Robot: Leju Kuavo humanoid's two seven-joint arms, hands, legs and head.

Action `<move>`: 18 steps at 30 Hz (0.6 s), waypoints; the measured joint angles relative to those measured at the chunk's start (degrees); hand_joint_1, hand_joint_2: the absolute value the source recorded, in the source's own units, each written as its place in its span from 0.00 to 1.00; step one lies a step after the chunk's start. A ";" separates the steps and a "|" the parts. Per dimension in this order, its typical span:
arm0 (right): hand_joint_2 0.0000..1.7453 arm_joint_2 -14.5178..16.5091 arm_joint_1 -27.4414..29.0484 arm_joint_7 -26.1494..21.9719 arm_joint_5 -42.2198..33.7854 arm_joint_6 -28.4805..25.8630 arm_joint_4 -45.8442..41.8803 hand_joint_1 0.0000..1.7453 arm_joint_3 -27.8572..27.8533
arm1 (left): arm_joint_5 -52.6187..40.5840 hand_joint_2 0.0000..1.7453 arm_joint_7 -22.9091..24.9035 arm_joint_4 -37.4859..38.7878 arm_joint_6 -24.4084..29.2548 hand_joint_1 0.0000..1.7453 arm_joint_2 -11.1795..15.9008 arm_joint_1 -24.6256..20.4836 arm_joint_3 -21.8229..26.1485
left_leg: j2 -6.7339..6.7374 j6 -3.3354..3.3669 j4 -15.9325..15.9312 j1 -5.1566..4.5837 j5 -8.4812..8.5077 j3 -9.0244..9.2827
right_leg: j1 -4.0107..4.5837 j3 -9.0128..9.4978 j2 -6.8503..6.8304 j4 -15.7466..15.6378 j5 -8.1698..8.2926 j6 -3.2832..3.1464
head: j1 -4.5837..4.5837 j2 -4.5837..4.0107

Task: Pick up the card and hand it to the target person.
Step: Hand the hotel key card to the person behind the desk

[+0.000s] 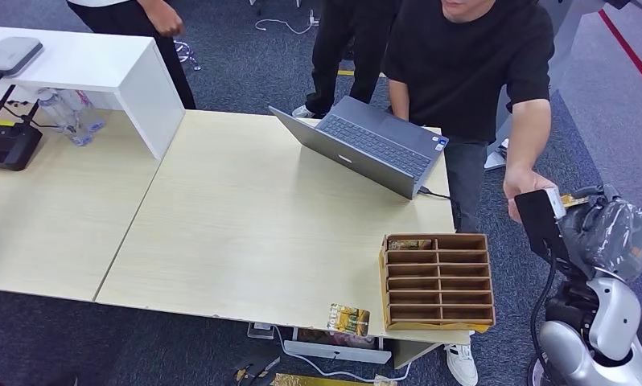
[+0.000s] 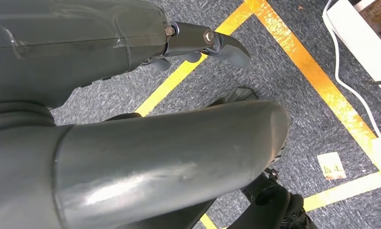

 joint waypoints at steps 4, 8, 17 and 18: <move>1.00 0.11 0.07 0.00 -1.18 3.76 0.20 0.00 0.02 | -0.14 0.00 0.00 0.00 -0.10 0.00 -0.07 0.00 -0.01 | 0.00 0.00 0.00 0.00 0.00 0.00 | 0.00 0.00 0.00 0.00 0.00 0.00 | 0.00 0.00; 1.00 0.25 0.09 0.00 -1.50 5.15 0.22 0.00 0.07 | -0.48 0.00 0.00 0.00 -0.37 0.00 -0.10 0.00 -0.01 | 0.00 0.00 0.00 0.00 0.00 0.00 | 0.00 0.01 -0.01 0.00 0.00 0.00 | 0.00 0.00; 1.00 0.60 0.09 0.00 -1.90 5.76 0.22 0.00 0.09 | -0.51 0.00 -0.04 0.00 -0.44 0.00 -0.10 0.00 -0.01 | 0.00 0.00 0.00 0.00 0.00 0.00 | 0.00 0.00 -0.01 0.00 0.00 0.00 | 0.00 0.00; 1.00 0.60 0.10 0.00 -2.08 5.80 0.22 0.00 0.09 | -0.51 0.00 -0.05 0.00 -0.44 0.00 -0.10 0.00 -0.01 | 0.00 0.00 0.00 0.00 0.00 0.00 | 0.00 0.00 -0.01 0.00 0.00 0.00 | 0.00 0.00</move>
